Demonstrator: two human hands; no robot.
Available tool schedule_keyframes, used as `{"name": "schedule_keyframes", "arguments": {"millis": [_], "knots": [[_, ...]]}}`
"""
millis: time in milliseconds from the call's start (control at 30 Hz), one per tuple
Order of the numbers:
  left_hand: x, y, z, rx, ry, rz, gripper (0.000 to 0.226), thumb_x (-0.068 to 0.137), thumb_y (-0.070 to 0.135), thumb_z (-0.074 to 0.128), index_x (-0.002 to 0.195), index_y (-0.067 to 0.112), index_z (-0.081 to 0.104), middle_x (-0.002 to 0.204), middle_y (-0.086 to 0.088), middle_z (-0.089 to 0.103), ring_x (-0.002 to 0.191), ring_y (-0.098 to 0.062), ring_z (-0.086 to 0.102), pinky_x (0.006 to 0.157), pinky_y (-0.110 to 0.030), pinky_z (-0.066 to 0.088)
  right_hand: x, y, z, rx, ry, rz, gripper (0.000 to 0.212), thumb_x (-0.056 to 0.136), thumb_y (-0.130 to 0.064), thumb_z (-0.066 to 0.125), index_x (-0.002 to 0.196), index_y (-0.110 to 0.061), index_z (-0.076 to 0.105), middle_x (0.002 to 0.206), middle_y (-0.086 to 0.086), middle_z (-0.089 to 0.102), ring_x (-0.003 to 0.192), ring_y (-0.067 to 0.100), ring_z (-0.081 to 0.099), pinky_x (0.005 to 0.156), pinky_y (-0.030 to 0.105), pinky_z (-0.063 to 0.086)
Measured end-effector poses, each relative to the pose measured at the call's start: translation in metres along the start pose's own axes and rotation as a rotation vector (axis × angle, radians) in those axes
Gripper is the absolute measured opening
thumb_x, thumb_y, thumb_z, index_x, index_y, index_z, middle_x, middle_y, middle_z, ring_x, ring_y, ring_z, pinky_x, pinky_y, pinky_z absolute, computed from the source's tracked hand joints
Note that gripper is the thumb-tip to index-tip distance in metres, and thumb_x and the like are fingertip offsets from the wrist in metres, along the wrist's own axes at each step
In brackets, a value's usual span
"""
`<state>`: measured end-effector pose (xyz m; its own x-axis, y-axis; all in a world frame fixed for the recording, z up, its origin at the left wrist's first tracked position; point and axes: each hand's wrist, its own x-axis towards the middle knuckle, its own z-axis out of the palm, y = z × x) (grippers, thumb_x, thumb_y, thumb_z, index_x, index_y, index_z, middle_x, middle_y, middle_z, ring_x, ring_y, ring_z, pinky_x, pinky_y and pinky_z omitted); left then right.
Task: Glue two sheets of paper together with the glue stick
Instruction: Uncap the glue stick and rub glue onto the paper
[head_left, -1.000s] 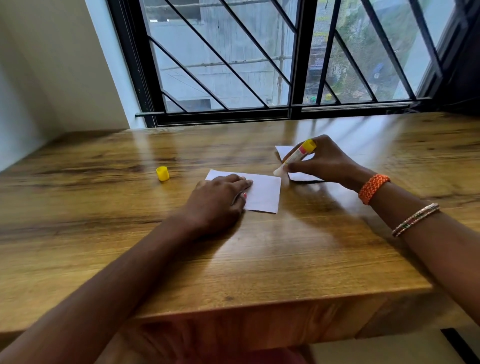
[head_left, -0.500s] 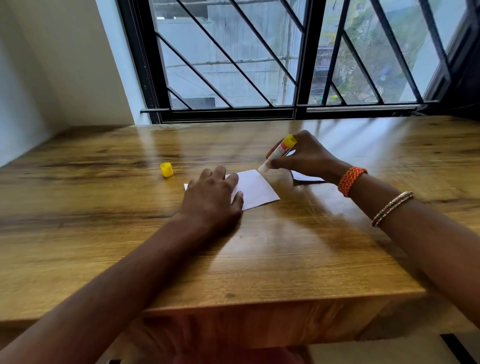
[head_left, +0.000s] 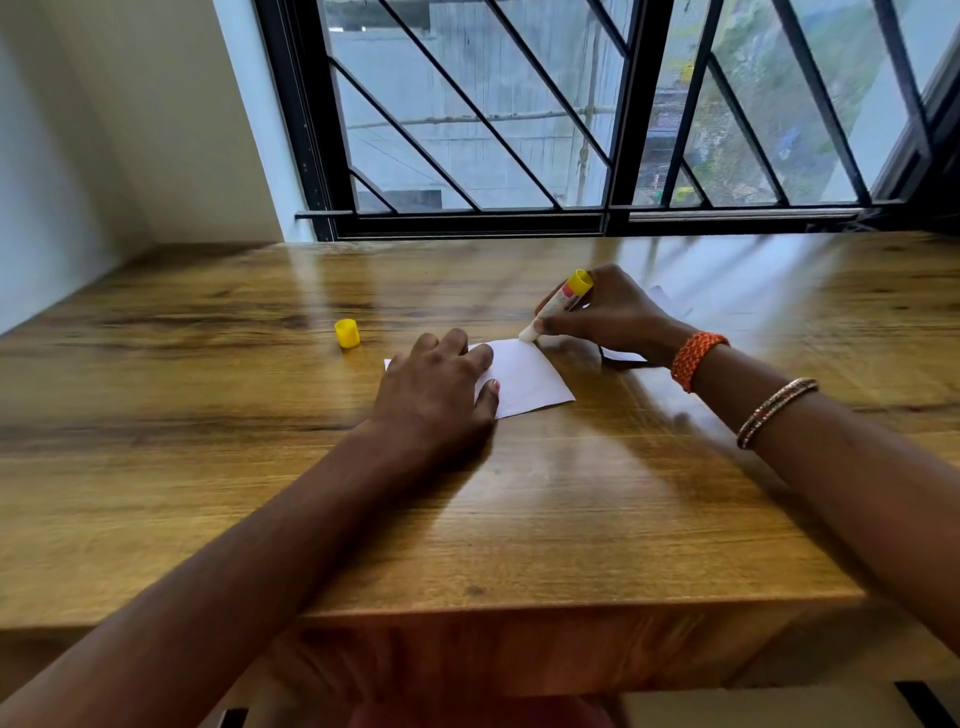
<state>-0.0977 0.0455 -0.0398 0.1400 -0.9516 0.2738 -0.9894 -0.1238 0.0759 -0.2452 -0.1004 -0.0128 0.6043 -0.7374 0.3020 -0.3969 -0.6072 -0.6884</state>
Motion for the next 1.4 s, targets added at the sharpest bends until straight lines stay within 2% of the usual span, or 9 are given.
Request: {"name": "schedule_keyframes", "arguments": {"millis": [367, 467, 533, 733, 933, 1100, 1200, 1333, 1400], "knots": [[-0.002, 0.000, 0.000, -0.048, 0.027, -0.018, 0.035, 0.088, 0.039, 0.041, 0.117, 0.022, 0.052, 0.118, -0.002, 0.052, 0.113, -0.025, 0.045, 0.089, -0.041, 0.042, -0.016, -0.002, -0.006, 0.002, -0.006, 0.005, 0.017, 0.074, -0.015, 0.077, 0.087, -0.004, 0.076, 0.086, 0.013, 0.074, 0.087, 0.030, 0.070, 0.081, 0.046, 0.057], [-0.003, 0.001, 0.000, -0.051, 0.021, -0.018, 0.035, 0.088, 0.039, 0.041, 0.118, 0.023, 0.052, 0.119, -0.002, 0.052, 0.114, -0.025, 0.045, 0.091, -0.042, 0.043, -0.026, -0.002, -0.009, 0.017, -0.024, 0.008, 0.016, 0.075, -0.016, 0.077, 0.087, -0.005, 0.076, 0.082, 0.014, 0.074, 0.070, 0.024, 0.069, 0.054, 0.027, 0.054], [-0.003, 0.001, -0.001, -0.051, 0.018, -0.020, 0.036, 0.089, 0.040, 0.041, 0.119, 0.023, 0.051, 0.120, -0.002, 0.051, 0.115, -0.024, 0.045, 0.091, -0.042, 0.043, -0.032, -0.003, -0.010, 0.044, -0.045, -0.002, 0.014, 0.076, -0.014, 0.077, 0.086, -0.004, 0.076, 0.080, 0.014, 0.074, 0.058, 0.013, 0.063, 0.048, 0.019, 0.048], [-0.001, 0.001, 0.000, -0.032, 0.012, -0.022, 0.038, 0.089, 0.041, 0.041, 0.121, 0.023, 0.050, 0.120, -0.002, 0.051, 0.114, -0.024, 0.045, 0.089, -0.040, 0.041, -0.045, -0.004, -0.015, 0.062, -0.054, -0.037, 0.011, 0.073, -0.008, 0.079, 0.083, -0.003, 0.076, 0.081, 0.008, 0.075, 0.071, 0.010, 0.067, 0.068, 0.024, 0.055], [-0.001, 0.000, 0.001, -0.029, 0.016, -0.028, 0.039, 0.089, 0.042, 0.041, 0.121, 0.023, 0.050, 0.120, -0.003, 0.051, 0.113, -0.024, 0.045, 0.089, -0.040, 0.041, -0.050, -0.008, -0.022, 0.106, -0.176, -0.026, 0.006, 0.073, -0.003, 0.075, 0.078, -0.005, 0.076, 0.074, 0.002, 0.075, 0.069, 0.005, 0.067, 0.064, 0.013, 0.050], [-0.003, 0.002, -0.002, -0.043, 0.051, -0.019, 0.034, 0.090, 0.037, 0.041, 0.117, 0.022, 0.054, 0.116, -0.001, 0.054, 0.112, -0.022, 0.047, 0.080, -0.035, 0.041, -0.042, -0.007, -0.033, 0.176, -0.357, 0.092, 0.006, 0.076, -0.007, 0.070, 0.074, -0.007, 0.076, 0.076, -0.002, 0.075, 0.076, 0.007, 0.067, 0.075, 0.025, 0.050], [-0.004, 0.003, -0.006, -0.049, 0.057, -0.025, 0.033, 0.093, 0.032, 0.038, 0.115, 0.022, 0.060, 0.113, -0.001, 0.056, 0.110, -0.022, 0.051, 0.076, -0.033, 0.041, -0.037, -0.003, -0.033, 0.312, -0.188, 0.167, 0.013, 0.074, -0.009, 0.067, 0.066, -0.017, 0.074, 0.074, -0.005, 0.072, 0.075, 0.004, 0.060, 0.074, 0.026, 0.036], [-0.005, 0.007, -0.005, 0.171, 0.039, -0.072, 0.040, 0.092, 0.044, 0.037, 0.113, 0.021, 0.061, 0.113, -0.008, 0.054, 0.106, -0.028, 0.052, 0.071, -0.032, 0.031, -0.034, -0.001, -0.030, 0.350, 0.026, 0.151, 0.005, 0.075, -0.011, 0.070, 0.077, -0.007, 0.073, 0.095, 0.017, 0.072, 0.073, 0.002, 0.065, 0.064, 0.008, 0.045], [-0.003, 0.010, -0.006, 0.256, 0.043, -0.157, 0.051, 0.090, 0.055, 0.036, 0.105, 0.015, 0.062, 0.110, -0.011, 0.057, 0.099, -0.030, 0.056, 0.065, -0.031, 0.030, -0.031, -0.003, -0.027, 0.317, 0.089, 0.138, 0.012, 0.073, -0.012, 0.073, 0.079, -0.002, 0.074, 0.099, 0.022, 0.071, 0.084, 0.012, 0.067, 0.071, 0.014, 0.048]]}}
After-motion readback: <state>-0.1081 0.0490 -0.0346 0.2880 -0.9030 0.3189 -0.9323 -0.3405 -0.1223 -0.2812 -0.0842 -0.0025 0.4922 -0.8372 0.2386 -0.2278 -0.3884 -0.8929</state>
